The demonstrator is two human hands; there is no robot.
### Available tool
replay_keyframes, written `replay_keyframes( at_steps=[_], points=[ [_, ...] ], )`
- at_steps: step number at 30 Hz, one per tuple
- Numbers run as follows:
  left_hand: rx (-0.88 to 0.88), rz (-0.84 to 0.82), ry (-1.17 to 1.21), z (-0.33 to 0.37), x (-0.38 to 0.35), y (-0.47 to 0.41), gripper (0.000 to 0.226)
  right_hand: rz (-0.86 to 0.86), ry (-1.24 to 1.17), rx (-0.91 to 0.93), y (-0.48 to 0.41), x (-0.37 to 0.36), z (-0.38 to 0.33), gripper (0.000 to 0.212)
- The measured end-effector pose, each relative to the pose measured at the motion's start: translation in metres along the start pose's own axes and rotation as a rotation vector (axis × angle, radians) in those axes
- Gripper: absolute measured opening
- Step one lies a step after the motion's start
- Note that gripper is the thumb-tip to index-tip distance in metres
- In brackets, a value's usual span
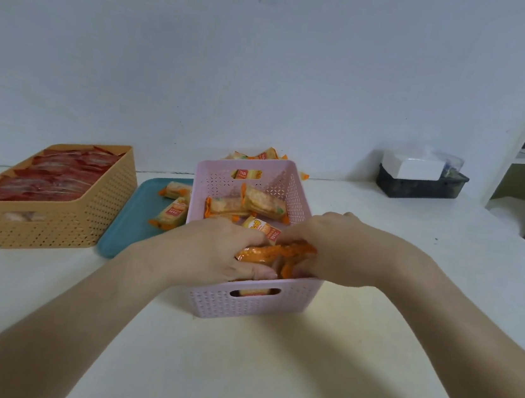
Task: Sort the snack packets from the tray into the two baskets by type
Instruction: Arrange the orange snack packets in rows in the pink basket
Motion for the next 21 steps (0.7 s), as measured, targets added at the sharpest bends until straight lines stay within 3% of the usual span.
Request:
replay_keyframes(
  at_steps=[3,6,8,12,15,17,21],
  points=[
    [0.004,0.011,-0.082,0.003,0.002,-0.001,0.049,-0.006,0.124,0.028,-0.003,-0.001,-0.003,0.02],
    [0.022,-0.029,-0.132,0.008,0.004,-0.001,0.07,-0.162,-0.037,0.043,0.0,0.005,0.0,0.025],
    [0.024,-0.054,-0.012,0.01,0.01,0.002,0.072,-0.192,-0.159,0.071,0.004,0.012,0.003,0.034],
    [0.042,0.182,0.236,-0.006,0.048,0.011,0.026,0.017,-0.228,0.076,-0.001,0.035,0.011,0.04],
    [0.106,0.33,0.086,-0.027,0.073,0.007,0.014,0.163,-0.182,0.056,-0.024,0.052,0.015,0.03],
    [0.151,0.234,-0.112,-0.033,0.071,-0.006,0.015,0.078,-0.071,0.037,-0.048,0.046,0.01,0.027],
    [0.138,-0.13,-0.554,-0.033,0.038,-0.032,0.024,-0.207,0.289,0.018,-0.096,0.005,0.0,0.02]
  ],
)
Point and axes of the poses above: each hand's wrist, its own y-axis away from the middle knuckle, its own x-axis out of the back of the hand, z = x × y, the point moved 4 cm from there along -y, towards the middle knuckle, and after that the axes turned 4 degrees about -z, right-handed, at the moved point
